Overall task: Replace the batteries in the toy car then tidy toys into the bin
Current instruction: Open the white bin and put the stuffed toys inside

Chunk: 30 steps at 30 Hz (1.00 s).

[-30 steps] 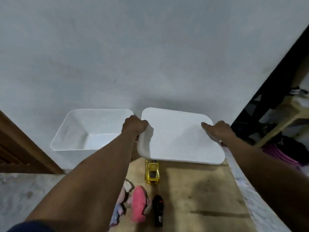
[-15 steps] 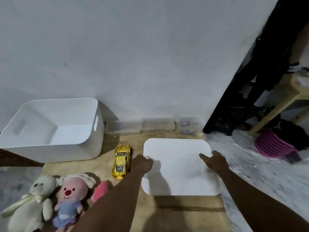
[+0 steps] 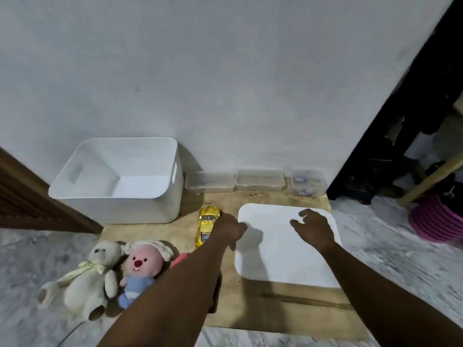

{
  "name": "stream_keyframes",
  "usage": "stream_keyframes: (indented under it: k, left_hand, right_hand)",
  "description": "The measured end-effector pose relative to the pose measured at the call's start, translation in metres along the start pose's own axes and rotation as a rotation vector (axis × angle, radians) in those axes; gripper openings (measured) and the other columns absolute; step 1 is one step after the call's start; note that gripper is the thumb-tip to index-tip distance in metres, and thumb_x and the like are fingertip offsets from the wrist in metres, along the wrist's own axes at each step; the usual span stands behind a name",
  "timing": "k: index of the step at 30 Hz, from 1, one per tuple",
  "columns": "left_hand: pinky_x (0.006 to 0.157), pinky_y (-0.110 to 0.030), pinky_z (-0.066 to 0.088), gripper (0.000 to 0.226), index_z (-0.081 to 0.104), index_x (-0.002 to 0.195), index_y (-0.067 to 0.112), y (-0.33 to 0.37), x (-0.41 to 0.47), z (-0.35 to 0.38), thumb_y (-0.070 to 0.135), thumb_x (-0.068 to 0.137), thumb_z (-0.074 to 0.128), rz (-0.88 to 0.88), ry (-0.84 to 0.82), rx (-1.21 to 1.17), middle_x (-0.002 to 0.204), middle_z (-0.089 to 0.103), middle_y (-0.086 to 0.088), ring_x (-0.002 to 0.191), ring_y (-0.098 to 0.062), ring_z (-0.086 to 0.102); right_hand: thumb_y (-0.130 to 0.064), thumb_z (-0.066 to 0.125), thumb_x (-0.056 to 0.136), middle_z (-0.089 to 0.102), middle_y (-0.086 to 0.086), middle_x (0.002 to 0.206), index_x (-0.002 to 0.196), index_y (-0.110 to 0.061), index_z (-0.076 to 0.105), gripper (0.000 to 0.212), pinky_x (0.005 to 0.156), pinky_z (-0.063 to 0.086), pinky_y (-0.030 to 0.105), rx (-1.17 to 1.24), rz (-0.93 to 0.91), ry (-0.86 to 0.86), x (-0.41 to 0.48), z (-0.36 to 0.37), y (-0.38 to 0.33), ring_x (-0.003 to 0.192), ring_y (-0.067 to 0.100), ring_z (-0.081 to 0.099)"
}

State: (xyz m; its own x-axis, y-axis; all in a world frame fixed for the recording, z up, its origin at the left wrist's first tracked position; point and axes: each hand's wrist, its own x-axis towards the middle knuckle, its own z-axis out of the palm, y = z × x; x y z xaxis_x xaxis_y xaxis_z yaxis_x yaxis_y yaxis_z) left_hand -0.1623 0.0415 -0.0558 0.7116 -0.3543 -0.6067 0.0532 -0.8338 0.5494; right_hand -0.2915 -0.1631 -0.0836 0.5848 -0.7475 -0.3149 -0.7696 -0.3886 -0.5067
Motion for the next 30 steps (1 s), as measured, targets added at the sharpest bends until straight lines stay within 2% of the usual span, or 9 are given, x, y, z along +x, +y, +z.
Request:
stream_keyframes:
  k: [2,5,9,13,16,18,23,26,30]
  left_hand:
    - [0.044,-0.02,0.041,0.022,0.066,0.067,0.005,-0.015,-0.01,-0.023,0.021,0.081,0.063,0.014,0.024,-0.05,0.062,0.067,-0.007,0.061,-0.024,0.068]
    - [0.066,-0.029,0.056,0.032,0.071,0.102,0.005,-0.046,-0.02,-0.061,0.031,0.083,0.065,0.009,0.105,-0.067,0.096,0.071,-0.011,0.085,-0.027,0.069]
    - [0.068,-0.032,0.058,0.03,0.072,0.093,0.01,-0.113,-0.034,-0.123,0.034,0.077,0.063,-0.024,0.22,-0.025,0.089,0.073,-0.009,0.082,-0.027,0.072]
    - [0.084,-0.032,0.054,0.035,0.069,0.105,0.017,-0.188,-0.044,-0.172,0.037,0.076,0.063,-0.05,0.354,0.078,0.111,0.068,-0.005,0.102,-0.027,0.065]
    - [0.094,-0.035,0.049,0.044,0.06,0.122,0.024,-0.235,-0.047,-0.198,0.037,0.08,0.063,-0.075,0.393,0.197,0.125,0.061,-0.002,0.116,-0.026,0.06]
    - [0.101,-0.042,0.043,0.054,0.051,0.131,0.027,-0.261,-0.047,-0.211,0.042,0.081,0.063,-0.1,0.38,0.303,0.132,0.056,-0.003,0.125,-0.027,0.052]
    - [0.104,-0.05,0.041,0.075,0.029,0.145,0.035,-0.314,-0.04,-0.221,0.046,0.079,0.063,-0.138,0.23,0.388,0.139,0.048,-0.006,0.13,-0.031,0.046]
    - [0.104,-0.045,0.044,0.08,0.03,0.145,0.027,-0.334,-0.033,-0.219,0.055,0.076,0.061,-0.111,0.146,0.271,0.137,0.054,-0.01,0.128,-0.033,0.051]
    - [0.103,-0.039,0.044,0.098,0.018,0.154,0.018,-0.339,-0.027,-0.21,0.06,0.077,0.063,-0.083,0.125,0.348,0.14,0.055,-0.009,0.13,-0.029,0.052]
  right_hand:
    - [-0.042,0.064,0.083,0.068,-0.011,0.114,0.1,-0.025,0.069,0.025,0.081,0.044,0.028,0.002,-0.066,-0.054,-0.015,0.016,-0.035,0.104,0.013,0.059]
    - [-0.038,0.068,0.082,0.072,-0.008,0.098,0.101,-0.027,0.07,0.022,0.08,0.049,0.027,0.07,-0.166,-0.104,-0.048,0.042,-0.094,0.102,0.016,0.063]
    - [-0.038,0.07,0.075,0.073,-0.001,0.083,0.087,-0.029,0.068,0.015,0.078,0.059,0.04,0.155,-0.26,-0.221,-0.1,0.095,-0.167,0.09,0.023,0.069]
    - [-0.04,0.074,0.077,0.072,0.0,0.076,0.108,-0.022,0.065,0.037,0.066,0.053,0.024,0.107,-0.287,-0.341,-0.15,0.154,-0.218,0.074,0.019,0.07]
    - [-0.052,0.077,0.07,0.066,0.006,0.12,0.132,-0.021,0.053,0.074,0.081,0.053,0.029,-0.016,-0.278,-0.374,-0.182,0.196,-0.245,0.103,0.024,0.066]
    - [-0.057,0.076,0.066,0.057,0.008,0.133,0.139,-0.022,0.044,0.087,0.092,0.052,0.038,-0.103,-0.251,-0.371,-0.196,0.224,-0.257,0.116,0.03,0.059]
    - [-0.058,0.072,0.068,0.044,0.012,0.134,0.144,-0.026,0.027,0.094,0.101,0.045,0.043,-0.252,-0.206,-0.279,-0.217,0.275,-0.264,0.123,0.034,0.049]
    - [-0.052,0.074,0.068,0.04,0.011,0.133,0.146,-0.029,0.026,0.095,0.099,0.046,0.046,-0.22,-0.211,-0.197,-0.22,0.289,-0.262,0.125,0.037,0.046]
    - [-0.046,0.074,0.073,0.033,0.01,0.137,0.15,-0.032,0.019,0.096,0.097,0.049,0.045,-0.204,-0.229,-0.153,-0.223,0.298,-0.256,0.126,0.035,0.045]
